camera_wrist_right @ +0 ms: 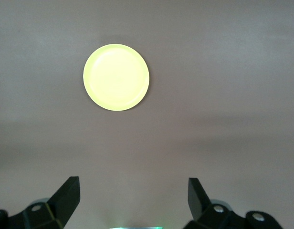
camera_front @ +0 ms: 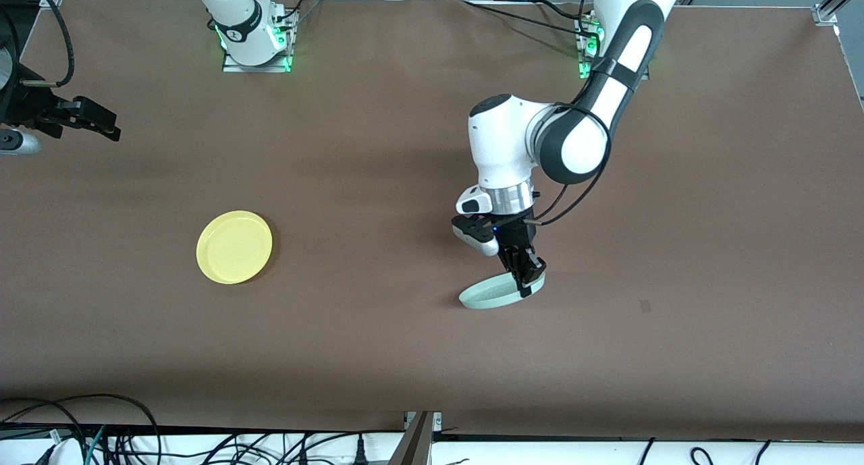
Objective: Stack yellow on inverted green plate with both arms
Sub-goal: 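Flip the green plate upside down and release it on the table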
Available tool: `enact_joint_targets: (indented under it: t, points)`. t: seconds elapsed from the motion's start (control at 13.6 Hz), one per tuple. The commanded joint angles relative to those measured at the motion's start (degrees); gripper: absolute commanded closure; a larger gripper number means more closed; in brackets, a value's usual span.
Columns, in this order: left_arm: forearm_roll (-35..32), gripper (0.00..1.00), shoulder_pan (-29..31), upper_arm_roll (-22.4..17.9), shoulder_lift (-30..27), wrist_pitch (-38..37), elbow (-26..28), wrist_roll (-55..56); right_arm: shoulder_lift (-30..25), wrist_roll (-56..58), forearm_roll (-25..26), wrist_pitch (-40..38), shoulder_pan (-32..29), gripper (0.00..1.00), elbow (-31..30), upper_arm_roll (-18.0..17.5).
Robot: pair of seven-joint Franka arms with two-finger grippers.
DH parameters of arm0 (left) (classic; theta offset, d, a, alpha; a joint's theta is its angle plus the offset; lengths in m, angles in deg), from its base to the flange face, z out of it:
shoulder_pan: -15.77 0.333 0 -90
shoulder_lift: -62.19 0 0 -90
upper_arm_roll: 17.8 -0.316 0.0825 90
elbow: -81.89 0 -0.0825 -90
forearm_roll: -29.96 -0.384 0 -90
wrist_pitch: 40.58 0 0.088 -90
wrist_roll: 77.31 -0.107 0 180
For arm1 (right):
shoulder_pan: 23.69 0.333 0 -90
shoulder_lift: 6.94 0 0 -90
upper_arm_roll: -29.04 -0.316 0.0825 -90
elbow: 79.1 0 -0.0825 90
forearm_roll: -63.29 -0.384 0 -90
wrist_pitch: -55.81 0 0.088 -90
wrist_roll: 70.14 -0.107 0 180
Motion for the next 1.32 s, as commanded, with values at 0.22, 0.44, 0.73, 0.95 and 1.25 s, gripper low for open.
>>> enact_joint_targets:
  t: [0.22,0.44,0.73,0.95,1.25]
  points:
    - [-11.2,1.0,-5.3,-0.6,0.7,-6.6,-1.6,1.2,-0.3,-0.3,-0.9,-0.5,-0.2,0.0,0.1,-0.1]
    - [-11.8,1.0,-9.7,-0.7,2.5,-11.5,-1.5,8.7,-0.4,-0.3,-0.9,-0.5,-0.3,0.0,0.1,-0.1]
    - [-16.5,1.0,-14.6,-1.3,5.9,-16.0,-1.7,19.4,-0.4,-0.3,-0.9,-0.5,-0.3,0.0,0.1,-0.1]
    - [-19.1,1.0,-15.6,-1.3,6.3,-16.2,-1.6,22.6,-0.3,-0.3,-0.9,-0.5,-0.2,0.0,0.1,-0.1]
    - [-20.2,1.0,-19.6,-1.2,10.2,-23.2,-1.6,31.3,-0.3,-0.3,-0.9,-0.5,-0.3,0.0,0.0,-0.1]
